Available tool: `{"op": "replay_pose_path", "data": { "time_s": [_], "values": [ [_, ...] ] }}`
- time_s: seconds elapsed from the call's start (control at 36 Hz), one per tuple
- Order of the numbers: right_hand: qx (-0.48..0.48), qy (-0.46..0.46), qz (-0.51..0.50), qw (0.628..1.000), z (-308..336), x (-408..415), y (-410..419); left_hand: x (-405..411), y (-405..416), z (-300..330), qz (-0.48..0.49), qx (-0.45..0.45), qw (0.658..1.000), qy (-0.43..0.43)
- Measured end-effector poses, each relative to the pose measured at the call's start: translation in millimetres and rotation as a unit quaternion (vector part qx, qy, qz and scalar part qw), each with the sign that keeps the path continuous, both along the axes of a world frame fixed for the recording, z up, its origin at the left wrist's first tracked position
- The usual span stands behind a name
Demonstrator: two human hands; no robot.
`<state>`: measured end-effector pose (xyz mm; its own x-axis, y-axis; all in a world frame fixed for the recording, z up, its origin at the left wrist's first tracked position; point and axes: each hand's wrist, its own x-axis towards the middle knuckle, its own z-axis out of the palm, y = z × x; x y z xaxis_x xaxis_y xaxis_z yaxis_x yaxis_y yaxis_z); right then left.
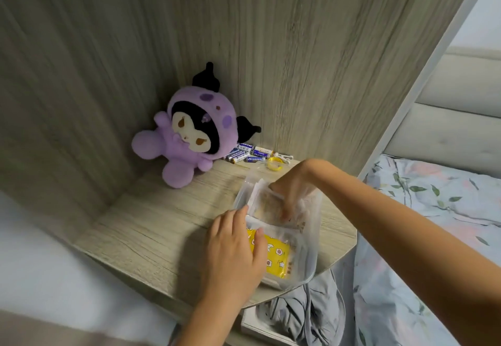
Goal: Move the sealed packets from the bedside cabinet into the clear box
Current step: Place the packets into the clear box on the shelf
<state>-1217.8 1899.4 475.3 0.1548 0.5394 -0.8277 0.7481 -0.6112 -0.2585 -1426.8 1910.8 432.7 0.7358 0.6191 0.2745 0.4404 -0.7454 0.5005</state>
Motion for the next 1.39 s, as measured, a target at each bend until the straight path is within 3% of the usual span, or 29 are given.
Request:
{"op": "replay_pose_path", "data": {
  "time_s": [0.06, 0.22, 0.36, 0.47, 0.58, 0.81, 0.92, 1.03, 1.11, 1.22, 1.39],
  "values": [
    [0.032, 0.043, -0.060, 0.997, -2.9, -5.0, -2.3, 0.0, -0.2, 0.0, 0.002, 0.002, 1.000, 0.005],
    [0.247, -0.085, 0.000, 0.965, -18.3, -2.9, -15.1, 2.7, 0.5, -1.5, 0.002, 0.000, 1.000, 0.009],
    [0.263, -0.048, 0.036, 0.963, -20.6, -8.0, -18.1, 2.5, 4.0, -4.3, -0.014, 0.022, 0.999, 0.030],
    [0.248, -0.063, 0.048, 0.966, -21.7, -13.5, -14.9, 0.1, 6.9, -2.0, -0.021, 0.052, 0.994, 0.096],
    [0.232, -0.064, 0.027, 0.970, -25.1, -14.3, -17.1, 2.3, 6.5, 4.3, -0.048, 0.016, 0.988, 0.148],
    [0.210, -0.086, 0.020, 0.974, -28.2, -9.0, -23.2, -0.5, 8.0, 1.0, -0.060, 0.006, 0.994, 0.093],
    [0.302, -0.169, 0.020, 0.938, -20.8, -12.7, -27.9, -0.6, 7.0, 3.9, -0.050, 0.010, 0.993, 0.111],
    [0.431, -0.174, -0.048, 0.884, -0.7, -12.5, -48.7, 0.8, 6.4, 6.1, -0.052, 0.003, 0.991, 0.127],
    [0.477, -0.247, -0.098, 0.838, 9.2, -8.4, -75.3, 2.8, 9.4, 5.8, -0.059, -0.012, 0.992, 0.112],
    [0.452, -0.318, -0.169, 0.816, 11.1, -5.7, -118.0, 8.5, 12.2, 11.9, -0.075, 0.007, 0.991, 0.112],
    [0.278, -0.349, -0.241, 0.862, 0.2, -27.6, -176.5, 39.8, 7.1, 38.6, -0.144, 0.100, 0.968, 0.181]
  ]
}}
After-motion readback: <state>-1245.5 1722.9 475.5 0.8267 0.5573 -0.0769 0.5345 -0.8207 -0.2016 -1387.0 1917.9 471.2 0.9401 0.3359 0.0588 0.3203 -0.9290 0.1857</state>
